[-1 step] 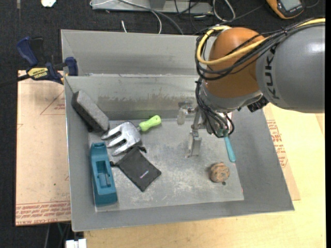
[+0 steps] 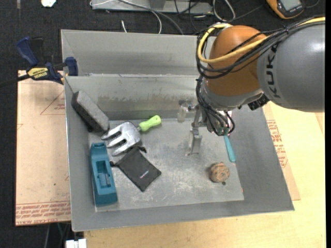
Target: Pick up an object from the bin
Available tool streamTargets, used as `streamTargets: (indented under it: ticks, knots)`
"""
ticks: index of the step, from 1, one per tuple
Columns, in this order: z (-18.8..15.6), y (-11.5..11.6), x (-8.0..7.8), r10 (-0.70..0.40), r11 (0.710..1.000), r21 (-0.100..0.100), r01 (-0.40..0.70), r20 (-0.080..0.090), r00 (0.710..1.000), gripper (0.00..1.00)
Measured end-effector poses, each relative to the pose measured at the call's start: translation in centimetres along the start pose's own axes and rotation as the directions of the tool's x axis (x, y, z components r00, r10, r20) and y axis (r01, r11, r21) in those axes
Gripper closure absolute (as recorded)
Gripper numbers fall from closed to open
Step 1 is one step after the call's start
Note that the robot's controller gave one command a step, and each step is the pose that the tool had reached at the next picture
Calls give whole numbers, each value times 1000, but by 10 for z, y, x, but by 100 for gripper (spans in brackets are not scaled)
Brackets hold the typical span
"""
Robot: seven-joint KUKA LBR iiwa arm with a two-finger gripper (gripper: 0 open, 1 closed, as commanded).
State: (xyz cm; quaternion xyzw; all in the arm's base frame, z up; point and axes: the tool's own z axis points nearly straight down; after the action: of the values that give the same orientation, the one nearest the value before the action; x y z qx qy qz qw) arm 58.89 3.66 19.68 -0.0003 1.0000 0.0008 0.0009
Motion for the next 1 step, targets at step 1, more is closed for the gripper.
streamTargets:
  ticks: [1]
  knots:
    - [71,57,-40,-127,992,0,127,6,992,0]
